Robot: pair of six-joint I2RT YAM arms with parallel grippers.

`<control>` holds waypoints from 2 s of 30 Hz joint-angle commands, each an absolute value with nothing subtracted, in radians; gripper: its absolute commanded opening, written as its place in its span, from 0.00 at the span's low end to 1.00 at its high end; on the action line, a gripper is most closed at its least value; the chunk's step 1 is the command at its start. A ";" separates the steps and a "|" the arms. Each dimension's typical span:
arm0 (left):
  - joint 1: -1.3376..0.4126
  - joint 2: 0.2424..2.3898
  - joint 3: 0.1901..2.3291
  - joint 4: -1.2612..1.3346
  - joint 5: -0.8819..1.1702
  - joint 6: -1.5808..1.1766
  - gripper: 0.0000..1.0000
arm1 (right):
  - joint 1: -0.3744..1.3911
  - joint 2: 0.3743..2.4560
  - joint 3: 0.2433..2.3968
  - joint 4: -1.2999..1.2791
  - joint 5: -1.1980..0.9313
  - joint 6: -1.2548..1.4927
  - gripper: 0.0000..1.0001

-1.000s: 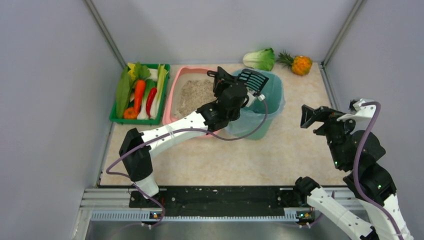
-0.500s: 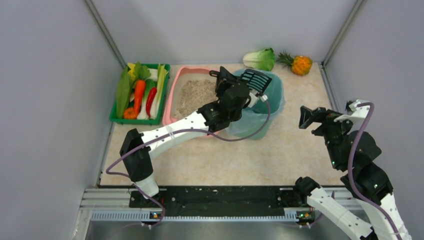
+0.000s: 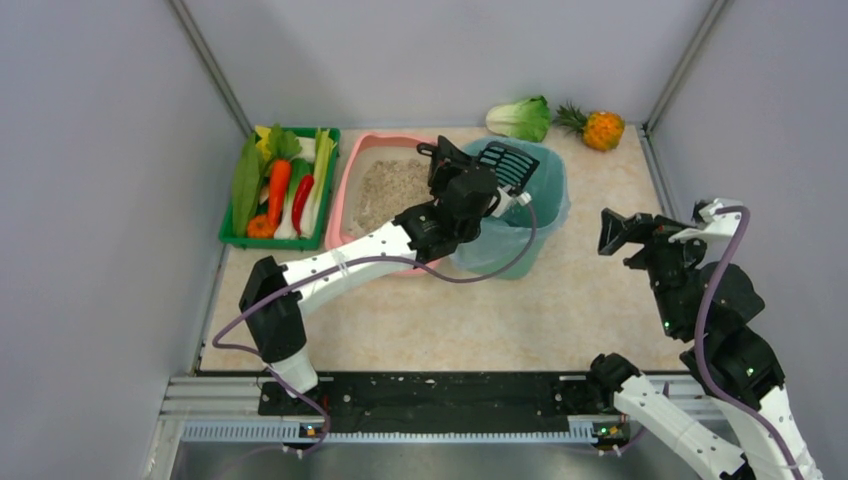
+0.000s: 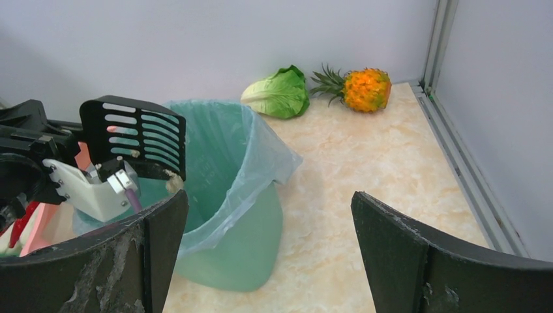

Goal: Clean the litter box

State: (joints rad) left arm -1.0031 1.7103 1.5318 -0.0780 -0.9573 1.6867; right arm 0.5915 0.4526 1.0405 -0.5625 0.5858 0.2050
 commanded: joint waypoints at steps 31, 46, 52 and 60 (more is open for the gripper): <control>-1.000 1.653 1.556 0.077 -0.954 1.711 0.00 | 0.595 0.436 1.037 -0.506 0.597 0.188 0.96; -0.956 1.603 1.636 -0.214 -0.904 1.420 0.00 | 0.595 0.432 1.032 -0.507 0.587 0.199 0.96; -0.900 1.580 1.851 -0.635 -0.752 0.932 0.00 | 0.595 0.448 1.042 -0.504 0.582 0.202 0.96; -0.841 1.483 1.898 -0.923 -0.524 0.560 0.00 | 0.595 0.465 1.043 -0.489 0.574 0.213 0.96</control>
